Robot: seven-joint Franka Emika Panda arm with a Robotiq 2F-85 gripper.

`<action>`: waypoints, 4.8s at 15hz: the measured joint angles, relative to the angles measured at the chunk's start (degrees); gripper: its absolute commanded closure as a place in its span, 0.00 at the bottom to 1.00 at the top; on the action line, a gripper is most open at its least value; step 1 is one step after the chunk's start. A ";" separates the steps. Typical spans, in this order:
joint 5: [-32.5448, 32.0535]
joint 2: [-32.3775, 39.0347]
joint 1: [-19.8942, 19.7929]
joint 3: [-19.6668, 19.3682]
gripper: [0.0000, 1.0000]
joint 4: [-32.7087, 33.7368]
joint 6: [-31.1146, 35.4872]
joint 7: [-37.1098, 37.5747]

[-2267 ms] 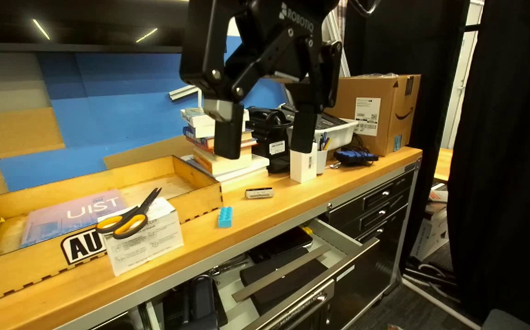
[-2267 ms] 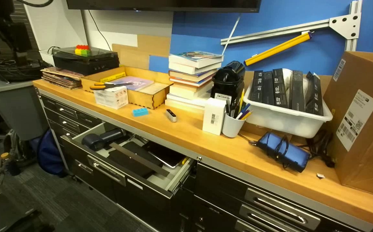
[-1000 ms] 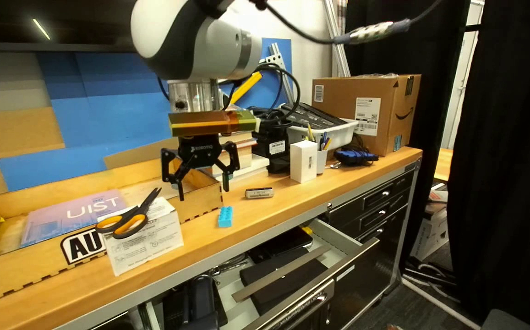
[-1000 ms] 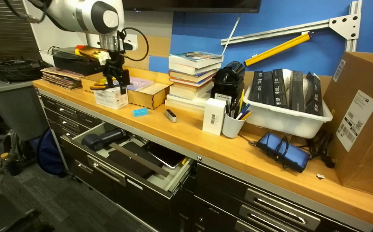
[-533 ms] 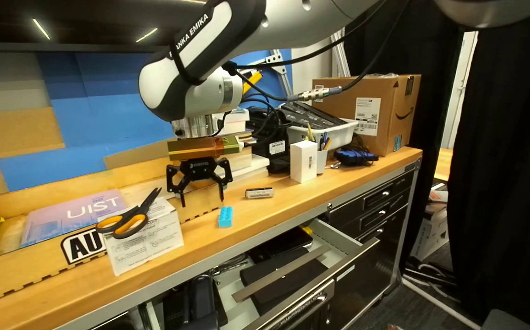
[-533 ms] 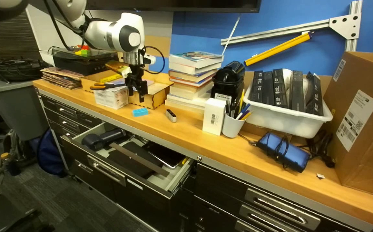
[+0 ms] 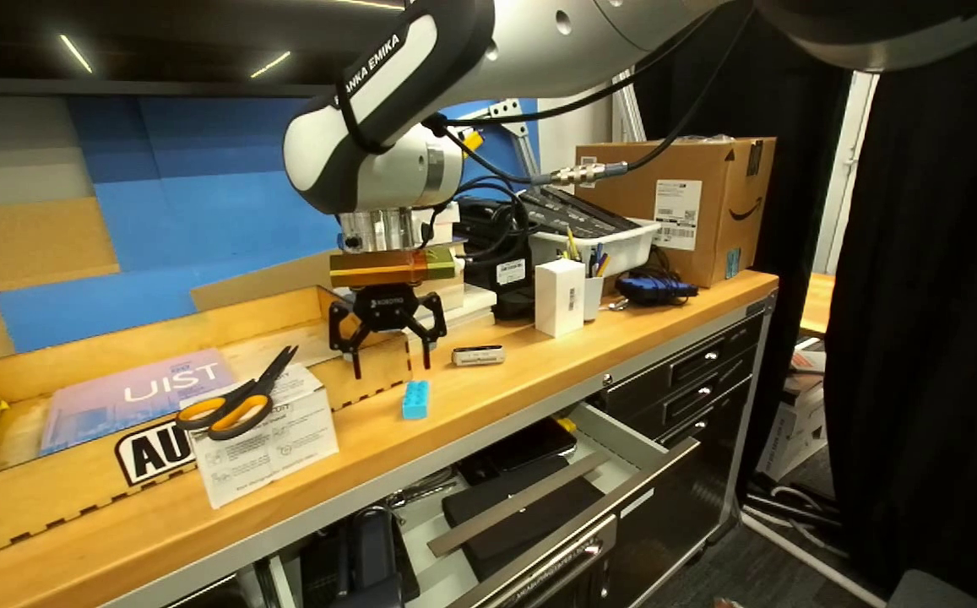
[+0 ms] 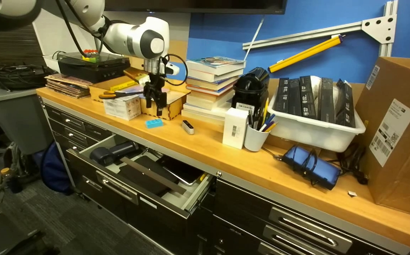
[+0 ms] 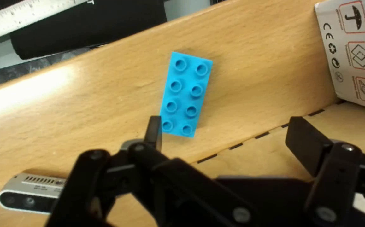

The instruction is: Put the blue block inside the open drawer then close the drawer

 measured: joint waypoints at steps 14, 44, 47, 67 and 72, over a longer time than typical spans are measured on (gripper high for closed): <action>1.24 0.48 0.08 -2.08 0.80 -4.72 4.84 5.30; 4.56 -17.13 -2.24 -2.36 0.00 -46.49 27.74 15.13; 9.11 -22.51 -3.82 -0.84 0.00 -50.88 23.00 8.22; 4.70 -22.17 -2.31 -0.60 1.00 -60.39 32.49 9.95; -3.16 -18.08 0.80 -2.18 1.00 -54.39 35.73 16.95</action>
